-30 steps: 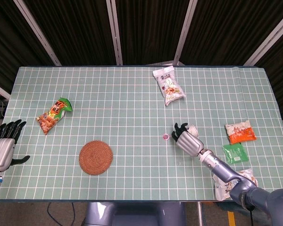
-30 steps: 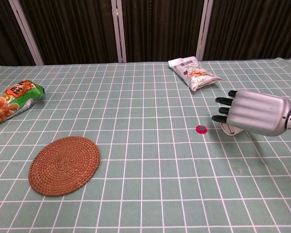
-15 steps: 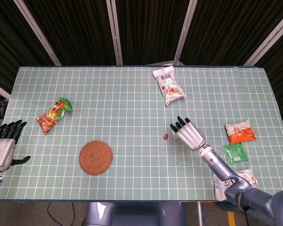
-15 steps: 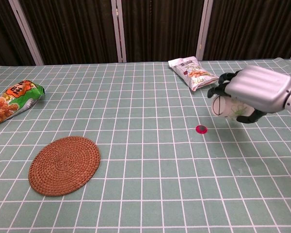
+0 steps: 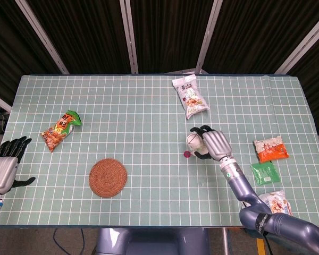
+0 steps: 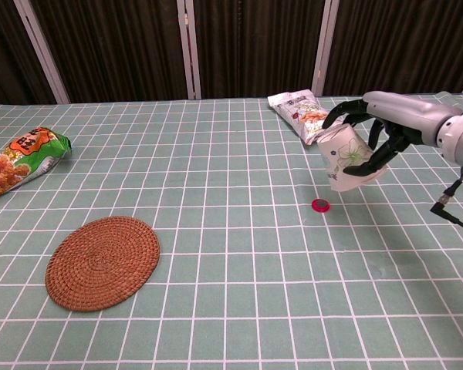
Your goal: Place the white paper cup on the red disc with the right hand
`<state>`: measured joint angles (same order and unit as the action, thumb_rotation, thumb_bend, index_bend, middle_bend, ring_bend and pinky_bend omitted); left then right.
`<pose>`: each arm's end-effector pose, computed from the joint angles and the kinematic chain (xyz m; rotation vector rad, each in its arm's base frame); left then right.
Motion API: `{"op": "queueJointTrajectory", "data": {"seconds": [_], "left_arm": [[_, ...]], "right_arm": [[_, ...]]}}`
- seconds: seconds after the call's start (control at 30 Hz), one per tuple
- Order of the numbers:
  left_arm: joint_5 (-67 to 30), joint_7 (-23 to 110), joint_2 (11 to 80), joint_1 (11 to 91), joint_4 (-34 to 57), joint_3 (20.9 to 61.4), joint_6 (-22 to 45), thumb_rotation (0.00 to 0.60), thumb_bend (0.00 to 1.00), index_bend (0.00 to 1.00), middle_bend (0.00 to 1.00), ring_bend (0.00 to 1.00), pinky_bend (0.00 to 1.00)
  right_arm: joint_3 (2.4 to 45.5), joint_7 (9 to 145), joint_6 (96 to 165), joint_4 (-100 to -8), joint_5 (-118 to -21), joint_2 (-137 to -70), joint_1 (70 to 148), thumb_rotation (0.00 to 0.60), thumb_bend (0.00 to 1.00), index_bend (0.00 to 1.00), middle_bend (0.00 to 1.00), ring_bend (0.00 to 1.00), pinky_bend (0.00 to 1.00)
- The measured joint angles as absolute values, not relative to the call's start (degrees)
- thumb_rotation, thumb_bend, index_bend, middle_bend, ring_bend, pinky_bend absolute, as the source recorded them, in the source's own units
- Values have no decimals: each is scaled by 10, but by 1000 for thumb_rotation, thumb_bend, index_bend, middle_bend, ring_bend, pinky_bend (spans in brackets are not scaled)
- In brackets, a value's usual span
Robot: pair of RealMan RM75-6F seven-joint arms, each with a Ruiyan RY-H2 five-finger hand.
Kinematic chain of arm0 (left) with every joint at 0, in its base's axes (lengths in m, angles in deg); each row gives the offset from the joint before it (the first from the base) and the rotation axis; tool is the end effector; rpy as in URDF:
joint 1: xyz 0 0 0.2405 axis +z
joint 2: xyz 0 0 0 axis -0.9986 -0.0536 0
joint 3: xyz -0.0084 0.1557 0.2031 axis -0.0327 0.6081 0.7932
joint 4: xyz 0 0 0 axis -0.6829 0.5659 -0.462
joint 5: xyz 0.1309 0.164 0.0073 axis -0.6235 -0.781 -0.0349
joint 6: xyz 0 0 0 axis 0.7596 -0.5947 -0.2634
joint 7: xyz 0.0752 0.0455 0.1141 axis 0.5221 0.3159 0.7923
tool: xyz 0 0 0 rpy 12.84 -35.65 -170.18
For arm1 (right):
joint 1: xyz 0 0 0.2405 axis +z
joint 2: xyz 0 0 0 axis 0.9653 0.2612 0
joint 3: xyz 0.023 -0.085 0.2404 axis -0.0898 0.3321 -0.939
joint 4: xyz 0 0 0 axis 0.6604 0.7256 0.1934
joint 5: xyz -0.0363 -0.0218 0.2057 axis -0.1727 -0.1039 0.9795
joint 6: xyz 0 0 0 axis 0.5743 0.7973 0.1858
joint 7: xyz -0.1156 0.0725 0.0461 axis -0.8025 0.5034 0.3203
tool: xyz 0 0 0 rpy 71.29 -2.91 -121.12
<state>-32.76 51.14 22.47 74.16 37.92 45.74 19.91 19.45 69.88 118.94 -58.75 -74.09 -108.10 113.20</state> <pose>-0.2980 0.2203 0.1532 -1.4736 -0.9703 -0.7379 -0.1775 -0.3629 0.0057 1.7115 -1.1127 1.0318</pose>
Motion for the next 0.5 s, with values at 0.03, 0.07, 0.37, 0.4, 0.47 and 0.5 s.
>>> {"op": "queueJointTrajectory", "data": {"seconds": [0.03, 0.07, 0.37, 0.4, 0.47, 0.5], "left_arm": [[-327, 511, 225, 741, 379, 457, 199, 600, 0, 0, 0, 0, 0], [-327, 511, 224, 741, 379, 458, 198, 600, 0, 0, 0, 0, 0], [-324, 511, 224, 740, 379, 458, 195, 600, 0, 0, 0, 0, 0], [-323, 511, 224, 740, 379, 458, 195, 600, 0, 0, 0, 0, 0], [-323, 510, 224, 740, 379, 457, 194, 600, 0, 0, 0, 0, 0], [-323, 510, 224, 740, 379, 458, 194, 600, 0, 0, 0, 0, 0]], "right_arm": [[192, 701, 1185, -589, -732, -1082, 1133, 600, 177, 235, 379, 182, 402], [190, 702, 1181, -591, -724, -1084, 1135, 600, 177, 235, 379, 181, 402], [175, 691, 1190, -565, -696, -1135, 1153, 600, 177, 235, 379, 170, 396], [174, 689, 1193, -561, -695, -1141, 1154, 600, 177, 235, 379, 170, 395], [174, 683, 1198, -552, -692, -1153, 1158, 600, 176, 235, 379, 168, 391], [174, 679, 1202, -547, -692, -1159, 1159, 600, 176, 235, 379, 168, 388]]}}
